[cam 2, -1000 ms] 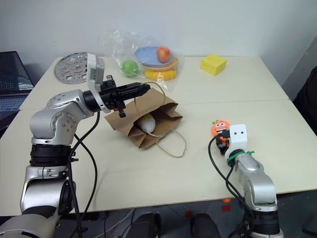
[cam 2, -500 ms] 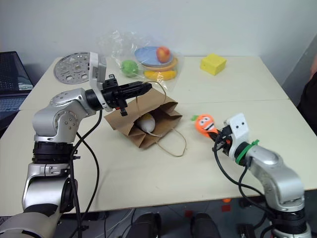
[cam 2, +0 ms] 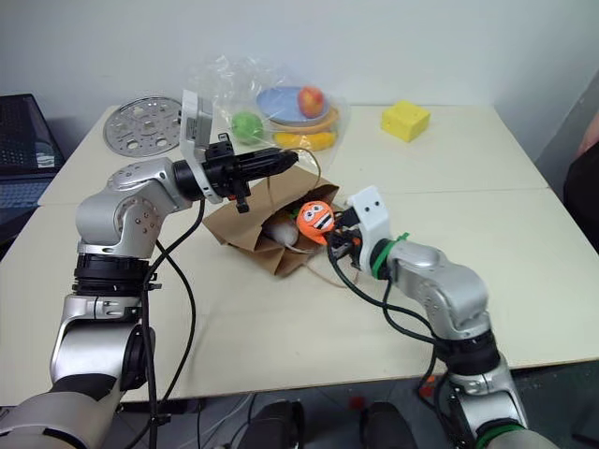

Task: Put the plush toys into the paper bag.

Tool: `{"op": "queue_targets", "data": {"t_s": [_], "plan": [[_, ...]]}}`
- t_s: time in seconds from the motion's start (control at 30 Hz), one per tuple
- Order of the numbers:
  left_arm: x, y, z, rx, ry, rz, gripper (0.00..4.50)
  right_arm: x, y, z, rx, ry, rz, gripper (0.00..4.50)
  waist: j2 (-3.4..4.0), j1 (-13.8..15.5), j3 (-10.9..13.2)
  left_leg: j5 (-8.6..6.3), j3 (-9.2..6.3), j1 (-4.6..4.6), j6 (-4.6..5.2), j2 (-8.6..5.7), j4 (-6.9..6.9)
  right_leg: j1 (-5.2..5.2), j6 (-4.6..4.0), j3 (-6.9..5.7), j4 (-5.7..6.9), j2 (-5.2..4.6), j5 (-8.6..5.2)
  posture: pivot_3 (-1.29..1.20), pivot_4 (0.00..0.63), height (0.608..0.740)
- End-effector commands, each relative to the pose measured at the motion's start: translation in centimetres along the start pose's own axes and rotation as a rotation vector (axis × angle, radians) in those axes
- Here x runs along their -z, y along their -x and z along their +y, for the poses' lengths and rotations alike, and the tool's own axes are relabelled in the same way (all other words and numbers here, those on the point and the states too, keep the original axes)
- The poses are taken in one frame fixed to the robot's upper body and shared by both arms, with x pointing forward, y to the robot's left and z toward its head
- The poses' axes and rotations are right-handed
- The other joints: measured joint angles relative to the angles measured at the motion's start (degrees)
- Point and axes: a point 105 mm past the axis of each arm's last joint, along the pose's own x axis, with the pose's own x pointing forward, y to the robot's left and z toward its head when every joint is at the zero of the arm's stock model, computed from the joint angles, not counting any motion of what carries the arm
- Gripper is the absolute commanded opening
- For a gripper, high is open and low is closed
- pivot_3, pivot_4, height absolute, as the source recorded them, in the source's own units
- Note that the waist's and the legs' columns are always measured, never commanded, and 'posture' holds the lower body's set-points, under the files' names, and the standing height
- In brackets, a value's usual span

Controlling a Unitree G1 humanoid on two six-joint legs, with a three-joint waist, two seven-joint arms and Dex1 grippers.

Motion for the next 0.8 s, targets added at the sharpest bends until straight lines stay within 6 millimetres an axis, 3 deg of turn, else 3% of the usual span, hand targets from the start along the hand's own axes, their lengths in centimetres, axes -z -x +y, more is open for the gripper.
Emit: {"op": "queue_targets", "data": {"t_s": [0.03,0.27,0.53,0.8], "plan": [[-1.6,0.0,-1.0,0.045,-0.048,-0.027,0.00,-1.1,-0.9,-1.0,0.047,0.040,-0.044,0.02,0.00,0.02,0.00,0.00,0.01,0.00,0.00,0.00,0.00,-0.01,0.00,0.01,0.00,0.00,0.00,0.00,0.150,0.740],[-1.6,-0.1,-1.9,0.083,-0.031,-0.025,0.00,-1.9,-4.3,-1.3,0.041,0.028,-0.082,0.02,0.01,-0.31,0.00,0.01,0.03,0.00,-0.01,0.03,0.00,-0.04,-0.01,0.03,0.07,0.00,0.00,0.00,0.150,0.740],[-1.6,-0.1,-2.3,0.100,-0.027,-0.021,0.00,-2.8,-6.5,0.3,-0.065,0.049,-0.099,0.02,0.02,-0.22,0.01,0.01,0.05,0.00,-0.01,0.03,0.00,-0.07,-0.01,0.04,0.09,0.00,0.00,0.00,0.150,0.740],[-1.7,-0.2,-3.0,0.134,-0.009,-0.029,0.00,-1.3,-8.2,-1.6,0.016,0.035,-0.073,0.02,0.02,-0.25,0.01,0.01,0.03,0.00,-0.02,0.04,0.01,-0.07,-0.01,0.03,0.15,-0.01,0.01,0.00,0.150,0.740]]}}
